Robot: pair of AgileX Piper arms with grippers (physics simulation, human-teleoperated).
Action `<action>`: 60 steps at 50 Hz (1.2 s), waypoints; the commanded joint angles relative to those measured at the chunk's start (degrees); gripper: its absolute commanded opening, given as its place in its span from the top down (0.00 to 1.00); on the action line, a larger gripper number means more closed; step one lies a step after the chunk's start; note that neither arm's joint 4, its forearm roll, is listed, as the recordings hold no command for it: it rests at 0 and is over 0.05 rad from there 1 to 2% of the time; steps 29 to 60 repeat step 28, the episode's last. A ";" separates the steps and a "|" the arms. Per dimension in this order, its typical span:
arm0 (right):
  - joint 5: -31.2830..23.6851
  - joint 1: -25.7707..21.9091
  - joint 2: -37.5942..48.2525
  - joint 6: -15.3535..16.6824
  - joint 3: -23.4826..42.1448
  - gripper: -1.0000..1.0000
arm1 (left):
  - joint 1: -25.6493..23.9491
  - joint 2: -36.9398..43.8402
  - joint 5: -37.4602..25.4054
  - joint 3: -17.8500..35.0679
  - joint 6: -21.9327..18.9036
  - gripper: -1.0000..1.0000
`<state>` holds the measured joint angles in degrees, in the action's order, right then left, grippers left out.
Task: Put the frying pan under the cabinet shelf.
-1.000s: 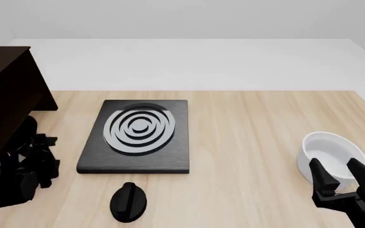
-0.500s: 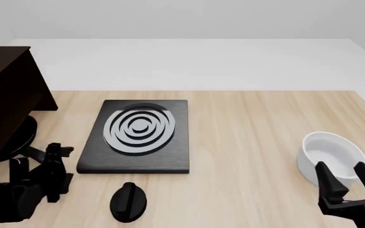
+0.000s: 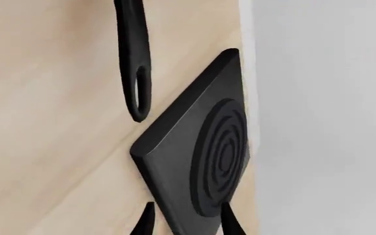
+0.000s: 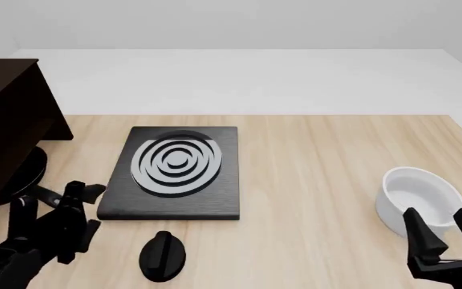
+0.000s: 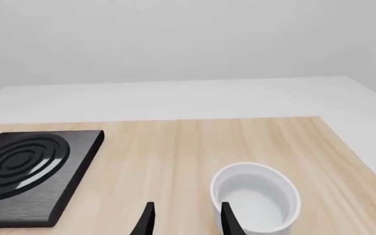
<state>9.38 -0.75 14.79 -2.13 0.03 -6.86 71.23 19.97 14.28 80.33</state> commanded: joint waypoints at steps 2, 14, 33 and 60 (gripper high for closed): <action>-1.13 -0.05 -1.62 -0.25 0.00 0.00 | -1.28 -15.47 -12.12 1.74 -8.58 0.00; -2.19 0.21 -3.41 -0.93 0.00 0.00 | -2.37 -19.17 -12.67 -0.31 -14.54 0.00; -1.45 0.12 -2.51 -0.69 0.00 0.00 | -3.72 -25.90 -20.87 3.77 -24.99 0.00; -1.45 0.12 -2.51 -0.69 0.00 0.00 | -3.72 -25.90 -20.87 3.77 -24.99 0.00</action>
